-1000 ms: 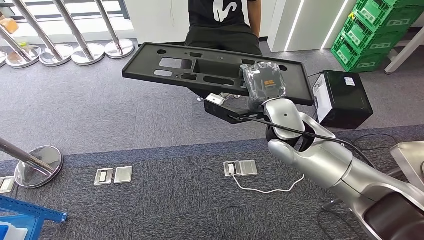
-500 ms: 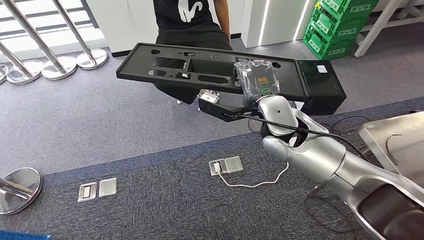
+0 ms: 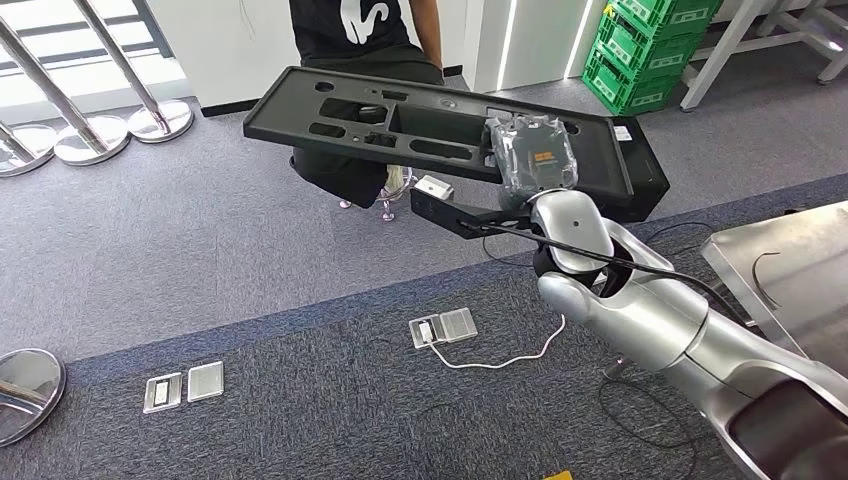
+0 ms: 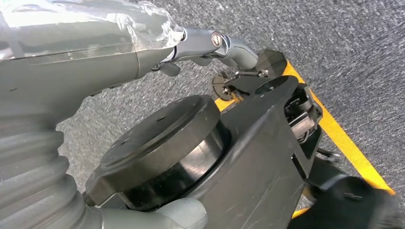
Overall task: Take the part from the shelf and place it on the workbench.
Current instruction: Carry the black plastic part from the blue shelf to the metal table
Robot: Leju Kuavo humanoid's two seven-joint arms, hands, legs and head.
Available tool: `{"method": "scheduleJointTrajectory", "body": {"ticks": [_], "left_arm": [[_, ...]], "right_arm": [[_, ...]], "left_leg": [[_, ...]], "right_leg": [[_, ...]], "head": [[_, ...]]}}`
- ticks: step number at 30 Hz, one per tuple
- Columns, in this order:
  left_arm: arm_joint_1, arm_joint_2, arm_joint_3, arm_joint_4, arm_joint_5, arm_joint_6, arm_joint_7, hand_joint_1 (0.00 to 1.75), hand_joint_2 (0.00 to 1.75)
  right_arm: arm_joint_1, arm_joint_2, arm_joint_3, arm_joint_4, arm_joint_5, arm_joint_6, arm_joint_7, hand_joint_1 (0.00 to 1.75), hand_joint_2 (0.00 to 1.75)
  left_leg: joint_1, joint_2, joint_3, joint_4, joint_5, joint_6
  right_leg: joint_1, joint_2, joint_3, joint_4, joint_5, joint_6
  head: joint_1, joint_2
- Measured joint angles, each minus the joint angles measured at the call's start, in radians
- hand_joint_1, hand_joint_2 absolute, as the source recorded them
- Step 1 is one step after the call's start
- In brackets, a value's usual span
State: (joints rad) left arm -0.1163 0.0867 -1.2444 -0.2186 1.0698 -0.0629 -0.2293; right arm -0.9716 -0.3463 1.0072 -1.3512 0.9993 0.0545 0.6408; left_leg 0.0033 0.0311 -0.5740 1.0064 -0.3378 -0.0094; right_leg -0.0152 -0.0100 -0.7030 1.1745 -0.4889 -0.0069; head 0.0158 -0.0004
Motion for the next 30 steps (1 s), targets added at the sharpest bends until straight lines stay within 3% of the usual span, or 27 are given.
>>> {"method": "scheduleJointTrajectory", "body": {"ticks": [2,5,7,9,11,12,13,15,17,19,21,23,25,27,28,29,30], "left_arm": [[-0.001,0.0,0.0,0.0,-0.001,0.0,0.0,0.0,1.75],[-0.001,0.001,0.0,0.0,-0.002,-0.002,0.0,0.0,1.75],[-0.001,0.001,0.0,0.0,-0.002,-0.005,0.0,0.0,1.75],[-0.001,0.0,0.0,0.0,-0.002,-0.007,0.0,0.0,1.75],[0.0,0.0,0.0,0.0,-0.002,-0.008,0.0,0.0,1.75],[0.001,0.0,0.0,0.0,-0.002,-0.008,0.0,0.0,1.75],[0.001,0.0,0.0,0.0,-0.002,-0.008,0.0,0.0,1.75],[0.001,0.0,0.0,0.0,-0.002,-0.008,0.0,0.0,1.75],[0.001,0.0,0.0,0.0,-0.002,-0.008,0.0,0.0,1.75],[0.001,0.0,0.0,0.0,-0.002,-0.008,0.001,0.0,1.75],[0.001,0.0,0.0,0.0,-0.002,-0.008,0.003,0.0,1.75],[0.0,0.0,0.0,0.0,-0.002,-0.008,0.004,0.0,1.75],[0.0,0.0,0.0,0.0,-0.002,-0.008,0.004,0.0,1.75],[0.0,0.0,0.0,0.0,-0.002,-0.01,0.004,0.0,1.75],[0.001,0.0,0.0,0.0,-0.003,-0.011,0.004,0.0,1.75],[0.001,0.0,0.0,0.0,-0.003,-0.012,0.004,0.0,1.75],[0.0,0.0,0.0,0.0,-0.003,-0.013,0.004,0.0,1.75]], "right_arm": [[-0.013,-0.001,-0.01,-0.004,0.002,-0.002,0.002,1.75,1.75],[-0.027,-0.004,-0.02,-0.009,0.004,-0.002,0.007,1.75,1.75],[-0.032,-0.005,-0.022,-0.013,0.003,-0.002,0.009,1.75,1.75],[-0.037,-0.005,-0.027,-0.017,0.002,-0.005,0.012,1.75,1.75],[-0.038,-0.005,-0.032,-0.019,0.0,-0.007,0.015,1.75,1.75],[-0.038,-0.006,-0.034,-0.019,-0.001,-0.007,0.015,1.75,1.75],[-0.038,-0.006,-0.035,-0.019,-0.002,-0.007,0.015,1.75,1.75],[-0.039,-0.006,-0.037,-0.021,-0.002,-0.008,0.016,1.75,1.75],[-0.042,-0.006,-0.039,-0.023,-0.003,-0.009,0.017,1.75,1.75],[-0.045,-0.006,-0.042,-0.025,-0.004,-0.013,0.019,1.75,1.75],[-0.045,-0.009,-0.046,-0.027,-0.006,-0.018,0.022,1.75,1.75],[-0.048,-0.014,-0.053,-0.032,-0.006,-0.023,0.025,1.75,1.75],[-0.05,-0.016,-0.06,-0.036,-0.006,-0.026,0.026,1.75,1.75],[-0.046,-0.017,-0.062,-0.037,-0.008,-0.026,0.027,1.75,1.75],[-0.043,-0.018,-0.062,-0.037,-0.009,-0.026,0.027,1.75,1.75],[-0.041,-0.018,-0.062,-0.037,-0.009,-0.026,0.028,1.75,1.75],[-0.04,-0.019,-0.063,-0.038,-0.01,-0.026,0.028,1.75,1.75]], "left_leg": [[-0.002,0.009,-0.003,0.013,-0.01,-0.01],[-0.004,0.02,-0.002,0.02,-0.016,-0.023],[0.0,0.013,-0.006,0.044,-0.036,-0.034],[0.004,-0.009,-0.041,0.136,-0.094,-0.042],[0.005,-0.02,-0.101,0.27,-0.155,-0.045],[0.005,-0.021,-0.121,0.311,-0.165,-0.044],[0.005,-0.022,-0.123,0.315,-0.155,-0.042],[0.004,-0.031,-0.077,0.215,-0.089,-0.034],[0.004,-0.061,-0.02,0.082,-0.032,-0.024],[0.001,-0.078,-0.003,0.028,-0.019,-0.019],[0.0,-0.066,-0.002,0.015,-0.012,-0.012],[0.002,-0.052,0.003,-0.004,0.0,-0.002],[0.001,-0.039,0.004,-0.012,0.006,0.004],[0.0,-0.024,0.002,-0.011,0.005,0.006],[0.0,-0.017,0.002,-0.01,0.004,0.006],[0.0,-0.01,0.002,-0.008,0.003,0.005],[0.0,-0.004,0.002,-0.005,0.001,0.003]], "right_leg": [[0.004,-0.015,0.054,-0.107,0.032,-0.006],[0.01,-0.003,0.061,-0.126,0.033,-0.024],[0.009,0.007,0.062,-0.13,0.036,-0.035],[0.007,0.015,0.064,-0.133,0.038,-0.043],[0.01,0.025,0.063,-0.133,0.038,-0.047],[0.011,0.032,0.063,-0.133,0.038,-0.047],[0.012,0.038,0.064,-0.133,0.038,-0.047],[0.012,0.052,0.067,-0.133,0.039,-0.047],[0.011,0.064,0.065,-0.132,0.04,-0.044],[0.007,0.075,0.057,-0.131,0.046,-0.035],[0.004,0.083,0.052,-0.134,0.05,-0.021],[0.007,0.065,0.037,-0.104,0.028,-0.012],[0.009,0.035,-0.008,-0.004,-0.029,-0.008],[0.007,0.023,-0.059,0.112,-0.073,-0.005],[0.006,0.02,-0.069,0.136,-0.074,-0.003],[0.004,0.016,-0.055,0.112,-0.054,-0.002],[0.003,0.01,-0.023,0.051,-0.022,-0.002]], "head": [[0.006,0.0],[0.001,0.0],[-0.003,0.0],[-0.015,0.0],[-0.028,0.0],[-0.031,0.0],[-0.033,0.0],[-0.04,0.0],[-0.045,0.0],[-0.047,0.0],[-0.047,0.0],[-0.041,0.0],[-0.03,0.0],[-0.019,0.0],[-0.014,0.0],[-0.009,0.0],[-0.004,0.0]]}}
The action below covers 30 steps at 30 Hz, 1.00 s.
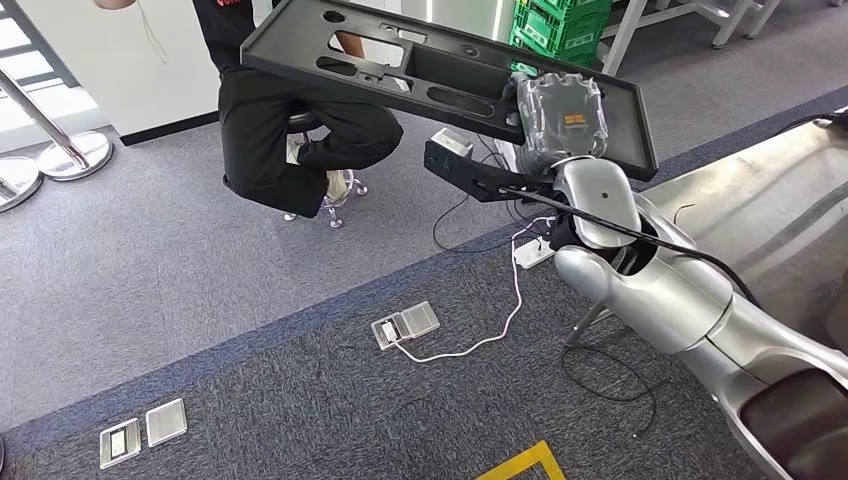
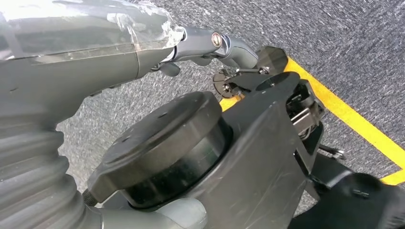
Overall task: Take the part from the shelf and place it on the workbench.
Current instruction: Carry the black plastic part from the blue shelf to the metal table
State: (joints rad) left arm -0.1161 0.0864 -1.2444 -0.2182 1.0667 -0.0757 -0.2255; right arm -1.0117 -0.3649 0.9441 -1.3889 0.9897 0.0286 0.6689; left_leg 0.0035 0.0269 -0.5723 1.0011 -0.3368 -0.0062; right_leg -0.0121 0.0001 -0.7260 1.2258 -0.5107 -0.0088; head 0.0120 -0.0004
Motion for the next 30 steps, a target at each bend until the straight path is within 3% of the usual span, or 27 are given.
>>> {"method": "scheduleJointTrajectory", "body": {"ticks": [2,3,6,8,11,12,13,14,16,18,21,23,24,27,28,29,30], "left_arm": [[-0.001,0.0,0.0,0.0,-0.001,-0.001,0.0,0.0,1.75],[-0.001,0.0,0.0,0.0,-0.001,-0.001,0.001,0.0,1.75],[-0.002,0.0,0.0,0.0,-0.001,-0.001,0.002,0.0,1.75],[-0.002,0.0,0.0,0.0,-0.001,-0.001,0.002,0.0,1.75],[-0.001,0.0,0.0,0.0,-0.001,-0.001,0.002,0.0,1.75],[-0.001,0.0,0.0,0.0,-0.001,-0.002,0.002,0.0,1.75],[0.0,0.0,0.0,0.0,-0.001,-0.002,0.002,0.0,1.75],[0.0,0.0,0.0,0.0,-0.001,-0.002,0.002,0.0,1.75],[0.0,0.0,0.0,0.0,0.0,-0.002,0.002,0.0,1.75],[0.0,0.0,0.0,0.0,0.001,-0.001,0.001,0.0,1.75],[-0.001,0.0,0.0,0.0,0.003,0.001,0.0,0.0,1.75],[-0.001,0.0,0.0,0.0,0.003,0.002,0.0,0.0,1.75],[-0.002,0.0,0.0,0.0,0.003,0.002,0.0,0.0,1.75],[-0.001,0.0,0.0,0.0,0.003,0.002,0.0,0.0,1.75],[0.0,0.0,0.0,0.0,0.003,0.002,0.0,0.0,1.75],[0.0,-0.001,0.0,0.0,0.003,0.002,0.0,0.0,1.75],[0.0,-0.001,0.0,0.0,0.003,0.002,0.0,0.0,1.75]], "right_arm": [[-0.001,0.0,-0.004,-0.002,0.001,0.0,0.001,1.75,1.75],[-0.001,0.0,-0.005,-0.003,0.001,0.0,0.001,1.75,1.75],[-0.001,-0.002,-0.006,-0.005,0.002,0.0,0.001,1.75,1.75],[-0.002,-0.003,-0.007,-0.007,0.003,0.0,0.001,1.75,1.75],[-0.002,-0.002,-0.007,-0.01,0.004,0.001,0.001,1.75,1.75],[-0.001,-0.002,-0.007,-0.01,0.004,0.001,0.001,1.75,1.75],[-0.001,-0.002,-0.007,-0.01,0.004,0.001,0.001,1.75,1.75],[-0.001,-0.002,-0.007,-0.01,0.004,0.001,0.001,1.75,1.75],[-0.001,-0.002,-0.007,-0.01,0.004,0.001,0.001,1.75,1.75],[-0.002,-0.001,-0.007,-0.01,0.004,0.001,0.001,1.75,1.75],[-0.002,0.0,-0.007,-0.01,0.004,0.002,0.001,1.75,1.75],[-0.003,-0.002,-0.008,-0.01,0.004,0.002,0.001,1.75,1.75],[-0.003,-0.002,-0.008,-0.01,0.004,0.002,0.001,1.75,1.75],[-0.001,-0.002,-0.008,-0.009,0.003,0.002,-0.001,1.75,1.75],[0.001,-0.002,-0.008,-0.008,0.002,0.002,-0.001,1.75,1.75],[0.002,-0.002,-0.008,-0.007,0.002,0.002,-0.002,1.75,1.75],[0.002,-0.002,-0.008,-0.007,0.001,0.002,-0.002,1.75,1.75]], "left_leg": [[-0.002,0.01,-0.002,0.01,-0.008,-0.008],[-0.004,0.014,-0.004,0.014,-0.011,-0.013],[-0.006,0.024,-0.005,0.021,-0.016,-0.026],[-0.003,0.013,-0.013,0.052,-0.042,-0.036],[0.002,-0.012,-0.09,0.229,-0.135,-0.046],[0.003,-0.015,-0.119,0.288,-0.154,-0.047],[0.003,-0.017,-0.134,0.317,-0.155,-0.046],[0.003,-0.018,-0.131,0.304,-0.135,-0.043],[0.002,-0.03,-0.078,0.182,-0.059,-0.034],[0.002,-0.054,-0.03,0.063,-0.01,-0.027],[-0.002,-0.056,-0.02,0.022,-0.004,-0.018],[-0.001,-0.044,-0.015,0.007,0.005,-0.007],[0.0,-0.038,-0.013,0.0,0.009,-0.001],[-0.001,-0.02,-0.013,-0.004,0.012,0.004],[0.0,-0.015,-0.013,-0.003,0.011,0.004],[0.0,-0.009,-0.013,-0.002,0.01,0.003],[0.001,-0.004,-0.013,0.001,0.008,0.001]], "right_leg": [[0.002,-0.02,0.069,-0.133,0.044,-0.004],[0.005,-0.026,0.088,-0.17,0.051,-0.009],[0.008,-0.015,0.09,-0.185,0.051,-0.026],[0.006,-0.006,0.091,-0.188,0.055,-0.036],[0.006,0.008,0.092,-0.19,0.056,-0.045],[0.008,0.014,0.092,-0.19,0.056,-0.046],[0.009,0.021,0.093,-0.19,0.056,-0.046],[0.01,0.028,0.094,-0.19,0.056,-0.046],[0.01,0.042,0.097,-0.19,0.056,-0.046],[0.01,0.054,0.094,-0.188,0.057,-0.043],[0.004,0.067,0.084,-0.189,0.063,-0.028],[0.003,0.055,0.076,-0.172,0.049,-0.019],[0.004,0.042,0.061,-0.139,0.027,-0.016],[0.002,0.013,-0.019,0.042,-0.059,-0.01],[0.0,0.011,-0.035,0.078,-0.067,-0.008],[-0.002,0.008,-0.034,0.078,-0.056,-0.006],[-0.003,0.004,-0.012,0.036,-0.028,-0.004]], "head": [[0.008,0.0],[0.01,0.0],[0.003,0.0],[-0.003,0.0],[-0.02,0.0],[-0.025,0.0],[-0.028,0.0],[-0.031,0.0],[-0.037,0.0],[-0.042,0.0],[-0.043,0.0],[-0.039,0.0],[-0.034,0.0],[-0.017,0.0],[-0.012,0.0],[-0.007,0.0],[-0.002,0.0]]}}
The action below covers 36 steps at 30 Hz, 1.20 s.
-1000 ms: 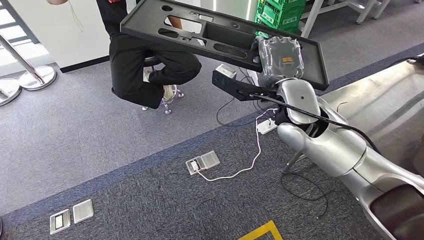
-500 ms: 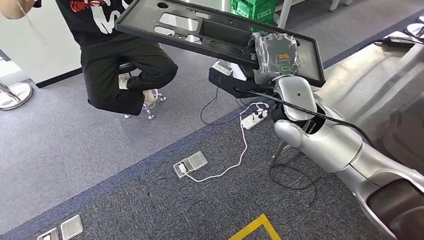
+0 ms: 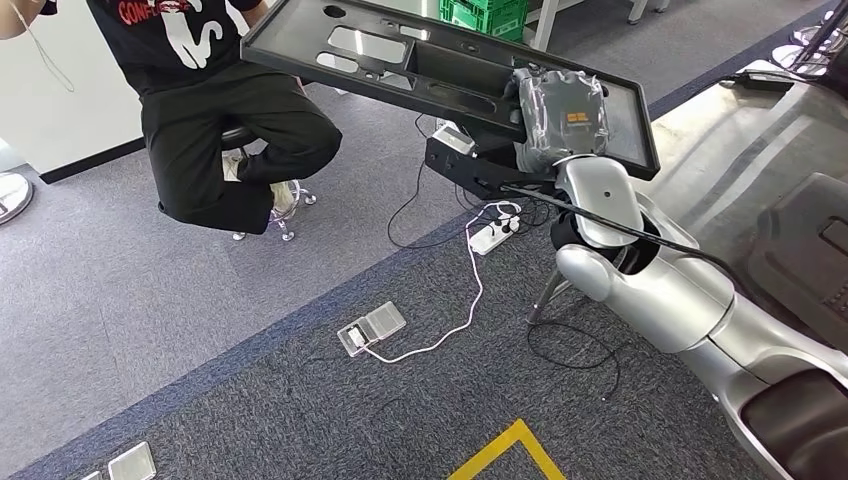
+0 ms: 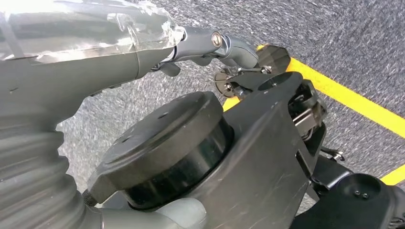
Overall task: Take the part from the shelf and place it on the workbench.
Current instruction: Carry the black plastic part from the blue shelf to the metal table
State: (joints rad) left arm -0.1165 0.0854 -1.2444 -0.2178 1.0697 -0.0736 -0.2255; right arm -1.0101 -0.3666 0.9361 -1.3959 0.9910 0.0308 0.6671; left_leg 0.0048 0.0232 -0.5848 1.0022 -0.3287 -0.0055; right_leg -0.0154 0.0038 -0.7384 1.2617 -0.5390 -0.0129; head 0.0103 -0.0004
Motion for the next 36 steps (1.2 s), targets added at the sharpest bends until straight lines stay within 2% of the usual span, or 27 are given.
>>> {"method": "scheduleJointTrajectory", "body": {"ticks": [2,3,4,7,8,10,12,13,14,15,17,18,19,20,22,24,25,27,28,29,30,32,33,34,36], "left_arm": [[-0.001,-0.001,0.0,0.0,0.0,0.0,0.0,0.0,1.75],[-0.001,0.0,0.0,0.0,0.0,0.0,0.0,0.0,1.75],[-0.001,0.0,0.0,0.0,0.0,0.0,0.0,0.0,1.75],[-0.001,0.0,0.0,0.0,-0.001,0.0,-0.002,0.0,1.75],[-0.001,0.0,0.0,0.0,-0.001,0.0,-0.002,0.0,1.75],[-0.002,-0.001,0.0,0.0,-0.001,0.0,-0.004,0.0,1.75],[-0.001,-0.001,0.0,0.0,-0.001,-0.001,-0.005,0.0,1.75],[0.0,-0.001,0.0,0.0,-0.001,-0.001,-0.005,0.0,1.75],[0.0,-0.001,0.0,0.0,-0.001,-0.002,-0.005,0.0,1.75],[0.0,-0.001,0.0,0.0,0.0,-0.002,-0.006,0.0,1.75],[0.001,-0.001,0.0,0.0,0.0,-0.003,-0.006,0.0,1.75],[0.001,-0.001,0.0,0.0,-0.001,-0.003,-0.006,0.0,1.75],[0.001,0.0,0.0,0.0,-0.001,-0.003,-0.006,0.0,1.75],[0.001,0.0,0.0,0.0,0.0,-0.003,-0.007,0.0,1.75],[0.0,-0.001,0.0,0.0,0.0,-0.003,-0.007,0.0,1.75],[0.0,-0.001,0.0,0.0,-0.001,-0.003,-0.007,0.0,1.75],[-0.001,-0.001,0.0,0.0,-0.001,-0.003,-0.008,0.0,1.75],[0.0,-0.001,0.0,0.0,0.0,-0.003,-0.008,0.0,1.75],[0.0,-0.001,0.0,0.0,0.0,-0.003,-0.008,0.0,1.75],[0.0,-0.001,0.0,0.0,0.0,-0.003,-0.008,0.0,1.75],[0.0,-0.001,0.0,0.0,0.0,-0.003,-0.008,0.0,1.75],[0.0,-0.001,0.0,0.0,0.001,-0.003,-0.008,0.0,1.75],[-0.001,-0.001,0.0,0.0,0.001,-0.003,-0.008,0.0,1.75],[-0.001,-0.001,0.0,0.0,0.001,-0.003,-0.008,0.0,1.75],[-0.001,-0.001,0.0,0.0,0.002,-0.003,-0.008,0.0,1.75]], "right_arm": [[-0.001,0.0,0.0,0.0,0.0,0.0,-0.001,1.75,1.75],[-0.002,0.0,0.0,0.0,0.0,-0.001,-0.001,1.75,1.75],[-0.002,0.0,0.0,0.0,0.0,-0.001,-0.002,1.75,1.75],[-0.003,0.0,0.0,0.002,0.0,-0.002,-0.002,1.75,1.75],[-0.003,0.0,0.0,0.002,0.0,-0.002,-0.002,1.75,1.75],[-0.003,0.001,-0.001,0.002,0.001,-0.002,-0.003,1.75,1.75],[-0.003,0.003,-0.001,0.002,0.001,-0.002,-0.004,1.75,1.75],[-0.003,0.003,0.0,0.002,0.001,-0.002,-0.004,1.75,1.75],[-0.002,0.003,0.0,0.002,0.0,-0.002,-0.004,1.75,1.75],[-0.002,0.003,0.0,0.002,0.0,-0.002,-0.004,1.75,1.75],[-0.002,0.004,0.0,0.002,0.0,-0.002,-0.004,1.75,1.75],[-0.002,0.004,0.0,0.002,0.0,-0.002,-0.004,1.75,1.75],[-0.002,0.004,0.0,0.002,0.0,-0.002,-0.004,1.75,1.75],[-0.002,0.004,0.0,0.002,0.0,-0.002,-0.004,1.75,1.75],[-0.001,0.004,0.0,0.002,0.0,-0.002,-0.004,1.75,1.75],[-0.002,0.002,-0.001,0.002,0.0,-0.002,-0.004,1.75,1.75],[-0.003,0.002,-0.002,0.002,0.0,-0.002,-0.005,1.75,1.75],[-0.003,0.003,-0.002,0.003,0.0,-0.002,-0.005,1.75,1.75],[-0.001,0.004,-0.001,0.003,0.0,-0.002,-0.006,1.75,1.75],[0.0,0.004,-0.001,0.004,0.0,-0.002,-0.006,1.75,1.75],[0.001,0.003,-0.001,0.005,0.0,-0.001,-0.006,1.75,1.75],[0.0,0.003,-0.001,0.005,0.0,-0.002,-0.006,1.75,1.75],[-0.001,0.004,-0.001,0.005,0.0,-0.002,-0.006,1.75,1.75],[-0.002,0.004,-0.001,0.005,0.0,-0.002,-0.006,1.75,1.75],[-0.003,0.005,-0.001,0.006,0.0,-0.002,-0.006,1.75,1.75]], "left_leg": [[0.001,0.01,-0.001,0.011,-0.008,-0.009],[0.0,0.014,-0.003,0.017,-0.013,-0.015],[-0.002,0.017,-0.005,0.022,-0.016,-0.02],[-0.001,0.025,-0.005,0.03,-0.021,-0.034],[0.001,0.021,-0.008,0.043,-0.032,-0.039],[0.004,0.003,-0.039,0.123,-0.083,-0.048],[0.005,-0.01,-0.101,0.257,-0.145,-0.05],[0.005,-0.012,-0.125,0.306,-0.159,-0.049],[0.004,-0.014,-0.135,0.322,-0.153,-0.047],[0.003,-0.016,-0.124,0.296,-0.128,-0.042],[-0.001,-0.036,-0.066,0.161,-0.053,-0.029],[-0.002,-0.05,-0.039,0.096,-0.027,-0.023],[-0.004,-0.061,-0.022,0.053,-0.013,-0.02],[-0.006,-0.067,-0.016,0.034,-0.012,-0.017],[-0.007,-0.057,-0.013,0.022,-0.007,-0.011],[-0.005,-0.044,-0.007,0.004,0.003,-0.001],[-0.004,-0.037,-0.005,-0.003,0.007,0.003],[-0.004,-0.024,-0.006,-0.005,0.009,0.007],[-0.004,-0.018,-0.006,-0.005,0.009,0.007],[-0.004,-0.012,-0.007,-0.004,0.008,0.006],[-0.003,-0.006,-0.007,-0.002,0.007,0.005],[-0.001,0.005,-0.007,0.007,0.001,-0.002],[-0.003,0.009,-0.008,0.013,-0.004,-0.007],[-0.004,0.013,-0.01,0.018,-0.007,-0.012],[-0.007,0.02,-0.012,0.024,-0.01,-0.021]], "right_leg": [[0.001,-0.021,0.069,-0.136,0.055,0.002],[0.003,-0.028,0.093,-0.186,0.07,-0.001],[0.005,-0.032,0.105,-0.211,0.072,-0.006],[0.009,-0.018,0.103,-0.215,0.071,-0.022],[0.008,-0.013,0.104,-0.217,0.073,-0.027],[0.006,-0.004,0.106,-0.22,0.076,-0.036],[0.009,0.007,0.105,-0.22,0.077,-0.039],[0.011,0.014,0.105,-0.22,0.077,-0.04],[0.013,0.02,0.106,-0.22,0.077,-0.04],[0.014,0.028,0.107,-0.22,0.077,-0.04],[0.013,0.041,0.109,-0.22,0.077,-0.04],[0.013,0.047,0.108,-0.219,0.078,-0.038],[0.012,0.052,0.106,-0.219,0.079,-0.036],[0.01,0.058,0.103,-0.219,0.08,-0.032],[0.006,0.065,0.099,-0.222,0.083,-0.022],[0.007,0.051,0.087,-0.195,0.062,-0.013],[0.008,0.038,0.069,-0.156,0.037,-0.01],[0.007,0.015,0.015,-0.033,-0.024,-0.005],[0.005,0.01,-0.009,0.02,-0.042,-0.002],[0.003,0.007,-0.019,0.043,-0.043,0.0],[0.001,0.004,-0.01,0.028,-0.025,0.002],[-0.001,-0.015,0.053,-0.097,0.036,0.005],[0.002,-0.026,0.084,-0.157,0.055,0.004],[0.003,-0.034,0.103,-0.198,0.065,0.0],[0.009,-0.031,0.11,-0.216,0.064,-0.012]], "head": [[0.008,0.0],[0.011,0.0],[0.011,0.0],[0.004,0.0],[0.001,0.0],[-0.009,0.0],[-0.022,0.0],[-0.026,0.0],[-0.029,0.0],[-0.033,0.0],[-0.038,0.0],[-0.04,0.0],[-0.041,0.0],[-0.041,0.0],[-0.042,0.0],[-0.038,0.0],[-0.033,0.0],[-0.022,0.0],[-0.018,0.0],[-0.012,0.0],[-0.007,0.0],[0.003,0.0],[0.008,0.0],[0.011,0.0],[0.008,0.0]]}}
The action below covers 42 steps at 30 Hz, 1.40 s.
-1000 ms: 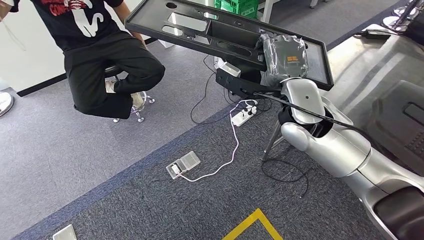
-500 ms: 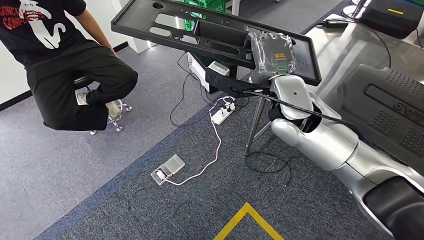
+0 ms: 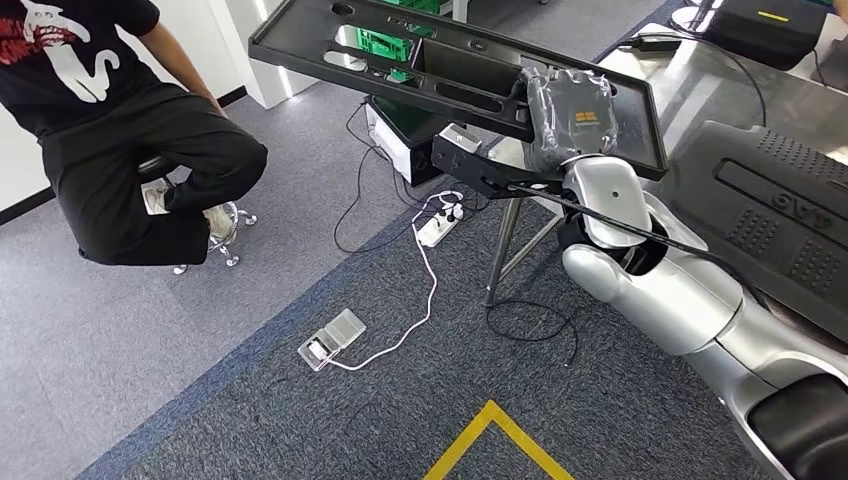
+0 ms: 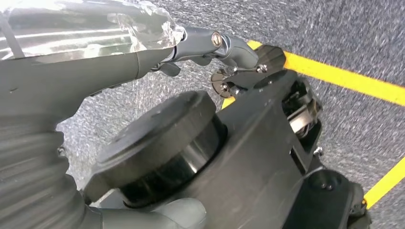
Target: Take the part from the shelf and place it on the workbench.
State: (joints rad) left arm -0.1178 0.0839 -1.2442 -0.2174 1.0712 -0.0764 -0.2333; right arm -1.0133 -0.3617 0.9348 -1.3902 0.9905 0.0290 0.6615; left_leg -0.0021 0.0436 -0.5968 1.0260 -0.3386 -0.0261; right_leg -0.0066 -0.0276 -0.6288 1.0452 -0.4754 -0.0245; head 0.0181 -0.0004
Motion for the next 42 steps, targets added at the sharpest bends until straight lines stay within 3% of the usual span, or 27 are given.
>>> {"method": "scheduleJointTrajectory", "body": {"ticks": [3,5,7,8,9,10,12,14,17,19,22,23,24,25,27,29,32,34,37,38,39,40,42], "left_arm": [[0.0,0.0,0.0,0.0,0.001,-0.001,0.0,0.0,1.75],[0.0,0.0,0.0,0.0,0.002,-0.002,0.0,0.0,1.75],[0.001,0.0,0.0,0.0,0.003,-0.003,0.0,0.0,1.75],[0.002,0.0,0.0,0.0,0.003,-0.003,0.0,0.0,1.75],[0.002,0.0,0.0,0.0,0.003,-0.003,0.001,0.0,1.75],[0.002,0.0,0.0,0.0,0.003,-0.003,0.001,0.0,1.75],[0.002,0.0,0.0,0.0,0.003,-0.003,0.001,0.0,1.75],[0.002,0.0,0.0,0.0,0.003,-0.003,0.001,0.0,1.75],[0.001,0.0,0.0,0.0,0.003,-0.003,0.001,0.0,1.75],[0.001,0.0,0.0,0.0,0.003,-0.003,0.001,0.0,1.75],[0.001,0.0,0.0,0.0,0.003,-0.003,0.001,0.0,1.75],[0.002,0.0,0.0,0.0,0.003,-0.003,0.001,0.0,1.75],[0.002,0.0,0.0,0.0,0.003,-0.003,0.001,0.0,1.75],[0.002,0.0,0.0,0.0,0.003,-0.003,0.001,0.0,1.75],[0.001,0.0,0.0,0.0,0.003,-0.003,0.001,0.0,1.75],[0.0,0.0,0.0,0.0,0.004,-0.003,0.001,0.0,1.75],[0.001,0.0,0.0,0.0,0.004,-0.004,0.001,0.0,1.75],[0.001,0.0,0.0,0.0,0.004,-0.004,0.0,0.0,1.75],[0.001,-0.001,0.0,0.0,0.003,-0.006,0.0,0.0,1.75],[0.002,-0.001,0.0,0.0,0.002,-0.006,0.0,0.0,1.75],[0.002,-0.001,0.0,0.0,0.002,-0.006,0.0,0.0,1.75],[0.002,-0.001,0.0,0.0,0.002,-0.007,0.0,0.0,1.75],[0.002,-0.001,0.0,0.0,0.002,-0.007,0.0,0.0,1.75]], "right_arm": [[-0.001,0.0,0.0,0.001,0.0,0.0,0.0,1.75,1.75],[-0.001,0.002,0.0,0.001,0.0,0.0,0.0,1.75,1.75],[-0.001,0.004,0.0,0.002,0.0,0.0,0.0,1.75,1.75],[-0.001,0.005,0.001,0.002,0.0,0.0,0.0,1.75,1.75],[0.0,0.005,0.002,0.002,-0.001,0.0,0.0,1.75,1.75],[0.0,0.005,0.002,0.003,-0.001,0.0,0.0,1.75,1.75],[0.0,0.006,0.002,0.004,-0.002,0.0,0.0,1.75,1.75],[0.0,0.006,0.002,0.004,-0.002,0.0,0.0,1.75,1.75],[0.001,0.006,0.002,0.005,-0.003,0.0,0.0,1.75,1.75],[-0.001,0.005,0.001,0.006,-0.002,0.0,0.0,1.75,1.75],[0.0,0.005,0.001,0.008,-0.003,0.001,-0.002,1.75,1.75],[0.001,0.006,0.001,0.009,-0.003,0.001,-0.002,1.75,1.75],[0.002,0.006,0.001,0.01,-0.003,0.001,-0.002,1.75,1.75],[0.002,0.005,0.001,0.011,-0.003,0.001,-0.002,1.75,1.75],[0.001,0.005,0.001,0.013,-0.003,0.001,-0.002,1.75,1.75],[0.0,0.006,0.001,0.013,-0.003,0.001,-0.002,1.75,1.75],[0.0,0.006,0.001,0.014,-0.002,0.001,-0.001,1.75,1.75],[-0.001,0.006,0.001,0.015,-0.002,0.001,0.0,1.75,1.75],[-0.002,0.008,0.002,0.016,-0.002,0.002,0.0,1.75,1.75],[-0.001,0.008,0.002,0.016,-0.002,0.002,0.0,1.75,1.75],[-0.001,0.008,0.002,0.016,-0.002,0.002,0.0,1.75,1.75],[0.0,0.008,0.002,0.016,-0.002,0.002,0.0,1.75,1.75],[0.0,0.009,0.002,0.016,-0.002,0.002,0.0,1.75,1.75]], "left_leg": [[0.005,-0.003,-0.004,0.022,-0.019,-0.016],[0.009,-0.022,-0.039,0.114,-0.076,-0.026],[0.01,-0.031,-0.099,0.245,-0.136,-0.029],[0.01,-0.033,-0.118,0.284,-0.144,-0.028],[0.01,-0.034,-0.121,0.287,-0.132,-0.025],[0.009,-0.037,-0.105,0.251,-0.103,-0.021],[0.008,-0.065,-0.045,0.116,-0.03,-0.01],[0.007,-0.091,-0.008,0.021,0.0,-0.003],[0.005,-0.084,-0.002,-0.005,0.004,0.006],[0.008,-0.07,0.004,-0.021,0.013,0.016],[0.008,-0.049,0.004,-0.026,0.016,0.022],[0.008,-0.042,0.004,-0.025,0.016,0.022],[0.009,-0.035,0.003,-0.024,0.015,0.022],[0.01,-0.029,0.003,-0.021,0.013,0.02],[0.011,-0.019,0.002,-0.011,0.005,0.013],[0.008,-0.01,-0.001,0.001,-0.002,0.003],[0.006,0.001,-0.001,0.006,-0.006,-0.012],[0.009,-0.008,-0.009,0.038,-0.033,-0.023],[0.014,-0.03,-0.08,0.207,-0.123,-0.033],[0.014,-0.032,-0.105,0.26,-0.141,-0.034],[0.014,-0.034,-0.118,0.285,-0.142,-0.033],[0.013,-0.035,-0.114,0.274,-0.123,-0.031],[0.013,-0.05,-0.06,0.151,-0.053,-0.022]], "right_leg": [[-0.001,0.016,-0.001,-0.005,0.007,-0.016],[-0.002,0.026,0.0,-0.008,0.01,-0.023],[0.0,0.037,0.0,-0.008,0.011,-0.027],[0.002,0.044,0.0,-0.008,0.011,-0.027],[0.002,0.051,0.0,-0.008,0.011,-0.028],[0.003,0.057,0.001,-0.008,0.011,-0.028],[0.003,0.071,0.002,-0.007,0.011,-0.026],[0.001,0.081,-0.003,-0.006,0.014,-0.02],[-0.006,0.091,-0.011,-0.006,0.017,-0.005],[-0.005,0.071,-0.027,0.029,-0.01,0.003],[-0.005,0.042,-0.105,0.203,-0.097,0.011],[-0.007,0.039,-0.125,0.248,-0.109,0.013],[-0.009,0.037,-0.129,0.258,-0.103,0.016],[-0.01,0.034,-0.113,0.228,-0.08,0.018],[-0.01,0.01,-0.045,0.1,-0.023,0.02],[-0.006,-0.007,-0.002,0.011,0.0,0.013],[-0.002,0.006,-0.002,-0.001,0.001,-0.004],[-0.004,0.016,-0.001,-0.005,0.006,-0.015],[-0.004,0.031,-0.001,-0.007,0.009,-0.023],[-0.002,0.037,-0.001,-0.007,0.009,-0.024],[-0.001,0.043,-0.001,-0.007,0.009,-0.024],[0.0,0.05,0.0,-0.007,0.009,-0.024],[0.0,0.063,0.002,-0.007,0.009,-0.024]], "head": [[-0.007,0.0],[-0.018,0.0],[-0.031,0.0],[-0.034,0.0],[-0.037,0.0],[-0.04,0.0],[-0.047,0.0],[-0.049,0.0],[-0.049,0.0],[-0.043,0.0],[-0.025,0.0],[-0.02,0.0],[-0.015,0.0],[-0.01,0.0],[0.001,0.0],[0.007,0.0],[0.0,0.0],[-0.007,0.0],[-0.026,0.0],[-0.031,0.0],[-0.033,0.0],[-0.037,0.0],[-0.043,0.0]]}}
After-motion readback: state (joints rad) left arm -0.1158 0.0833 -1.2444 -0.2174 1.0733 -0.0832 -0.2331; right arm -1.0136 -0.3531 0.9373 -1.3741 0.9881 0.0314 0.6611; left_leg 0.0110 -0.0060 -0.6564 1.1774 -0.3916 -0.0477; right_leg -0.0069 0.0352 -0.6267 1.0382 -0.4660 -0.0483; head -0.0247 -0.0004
